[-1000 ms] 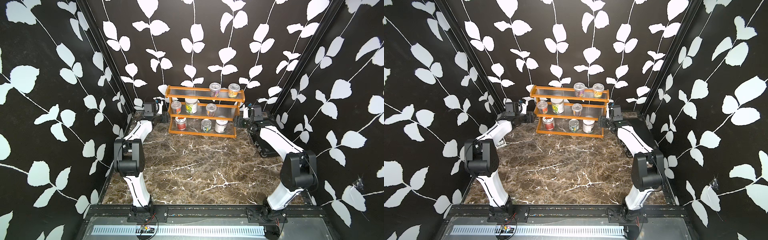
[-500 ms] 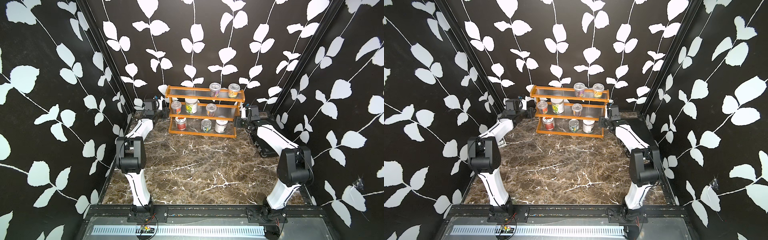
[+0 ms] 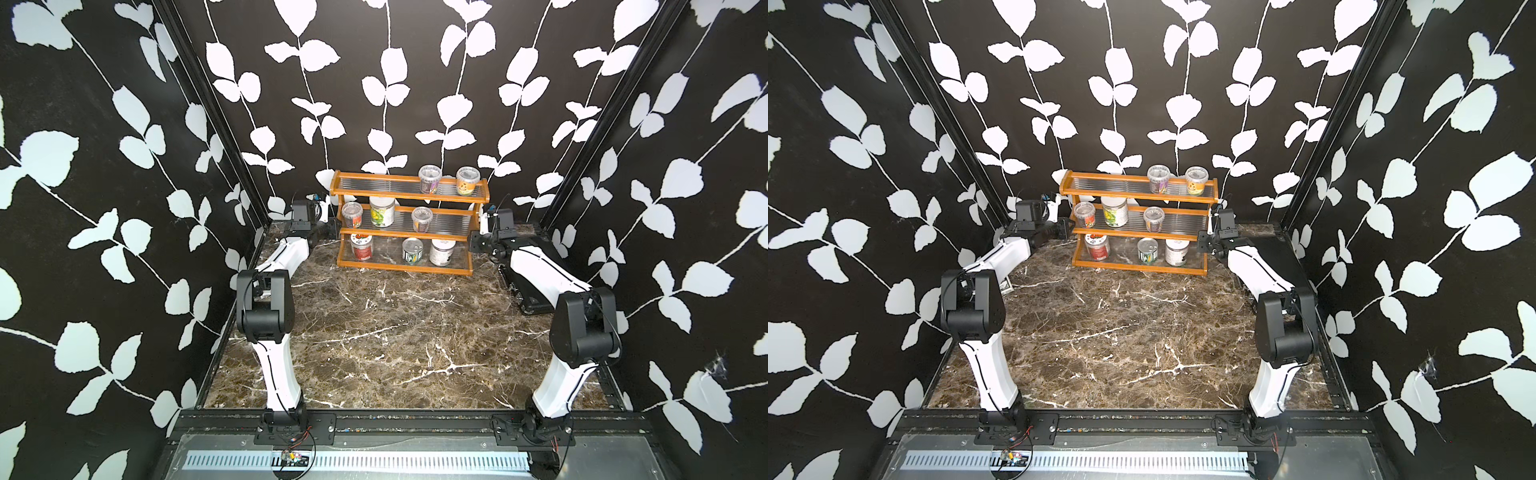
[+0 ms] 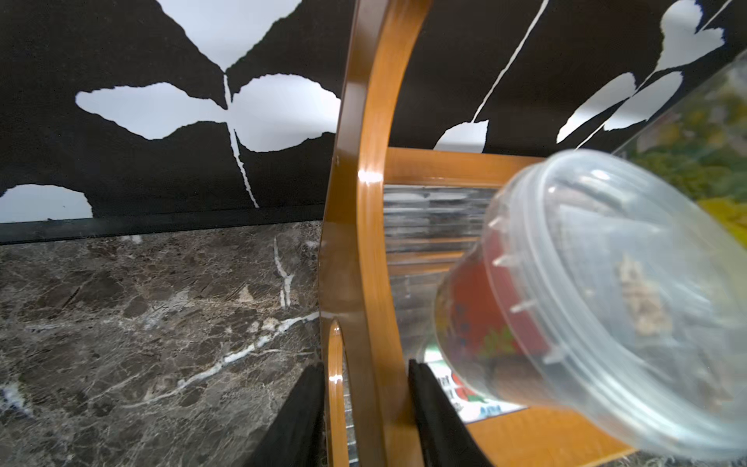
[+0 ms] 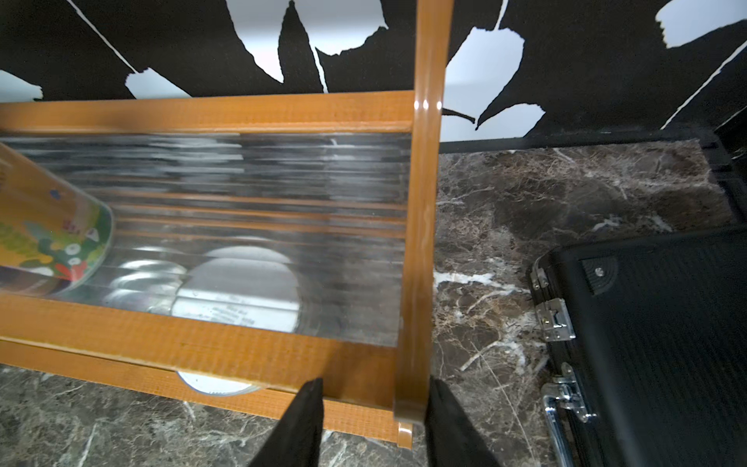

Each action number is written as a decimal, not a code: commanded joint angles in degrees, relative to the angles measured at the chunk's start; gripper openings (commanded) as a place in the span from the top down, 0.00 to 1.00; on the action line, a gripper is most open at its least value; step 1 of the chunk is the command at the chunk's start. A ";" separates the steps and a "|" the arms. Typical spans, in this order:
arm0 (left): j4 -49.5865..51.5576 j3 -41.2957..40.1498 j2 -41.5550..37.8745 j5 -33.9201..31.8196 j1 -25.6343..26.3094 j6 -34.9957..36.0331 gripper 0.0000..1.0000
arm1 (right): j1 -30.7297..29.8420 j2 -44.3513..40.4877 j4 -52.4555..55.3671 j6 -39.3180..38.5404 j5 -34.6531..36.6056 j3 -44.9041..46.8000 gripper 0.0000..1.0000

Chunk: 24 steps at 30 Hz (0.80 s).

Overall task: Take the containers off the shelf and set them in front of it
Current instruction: Move the shelf to the center of the board.

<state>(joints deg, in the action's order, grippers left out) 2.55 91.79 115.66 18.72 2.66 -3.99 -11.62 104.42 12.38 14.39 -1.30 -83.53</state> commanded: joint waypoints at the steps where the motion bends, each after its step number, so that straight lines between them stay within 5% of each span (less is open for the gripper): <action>1: 1.76 1.37 -0.08 0.00 0.27 1.97 0.70 | -0.03 2.05 -2.01 -0.55 1.21 -2.33 0.64; 11: 2.01 0.20 -1.33 0.26 0.87 2.58 0.88 | -0.03 1.40 -3.24 -0.40 0.25 -0.85 0.83; 24: -0.65 -7.74 -7.72 0.08 1.73 2.18 1.00 | 0.09 -3.29 -3.70 -2.67 -0.29 3.11 0.90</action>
<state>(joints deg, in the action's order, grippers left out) -0.54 87.61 113.08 15.14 4.01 -4.40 -11.38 104.16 10.87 13.02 -0.95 -82.81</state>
